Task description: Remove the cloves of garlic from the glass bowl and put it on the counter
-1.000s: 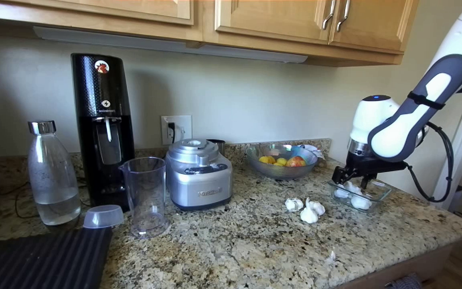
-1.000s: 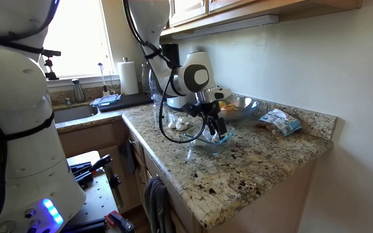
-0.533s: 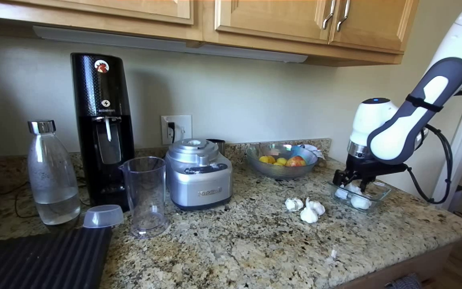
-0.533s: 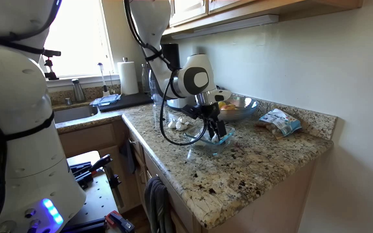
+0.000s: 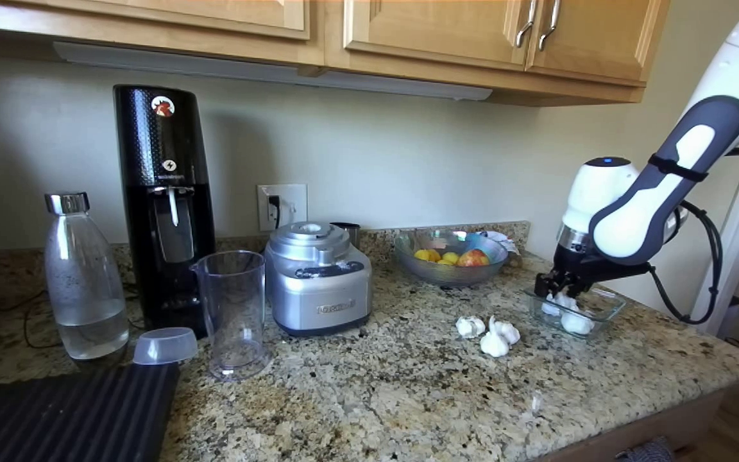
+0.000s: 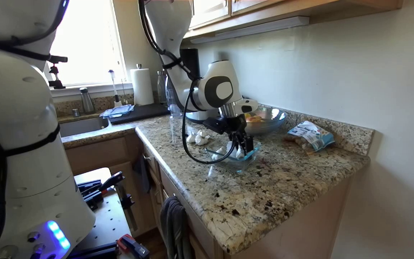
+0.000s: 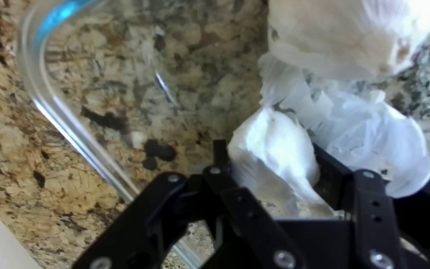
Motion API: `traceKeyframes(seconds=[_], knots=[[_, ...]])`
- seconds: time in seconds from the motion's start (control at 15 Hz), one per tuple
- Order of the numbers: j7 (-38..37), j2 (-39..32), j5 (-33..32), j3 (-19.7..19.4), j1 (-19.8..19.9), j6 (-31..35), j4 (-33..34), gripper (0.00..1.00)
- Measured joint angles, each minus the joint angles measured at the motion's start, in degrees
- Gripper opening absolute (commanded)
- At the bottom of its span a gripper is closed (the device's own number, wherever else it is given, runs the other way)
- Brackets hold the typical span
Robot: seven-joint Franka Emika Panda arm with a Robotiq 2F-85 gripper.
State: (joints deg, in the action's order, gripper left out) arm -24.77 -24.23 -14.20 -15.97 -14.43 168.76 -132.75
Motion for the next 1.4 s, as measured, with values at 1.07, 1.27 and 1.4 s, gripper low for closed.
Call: traceKeyframes(seconds=[1.07, 1.27, 1.4], knots=[[-6.54, 5.08, -4.0, -10.2, -10.33, -6.47, -1.92, 0.25], [-9.39, 8.51, -6.49, -8.93, -10.21, -10.32, -2.27, 0.25], [-11.5, 10.93, -8.36, -7.25, -9.74, -12.55, -2.33, 0.25]])
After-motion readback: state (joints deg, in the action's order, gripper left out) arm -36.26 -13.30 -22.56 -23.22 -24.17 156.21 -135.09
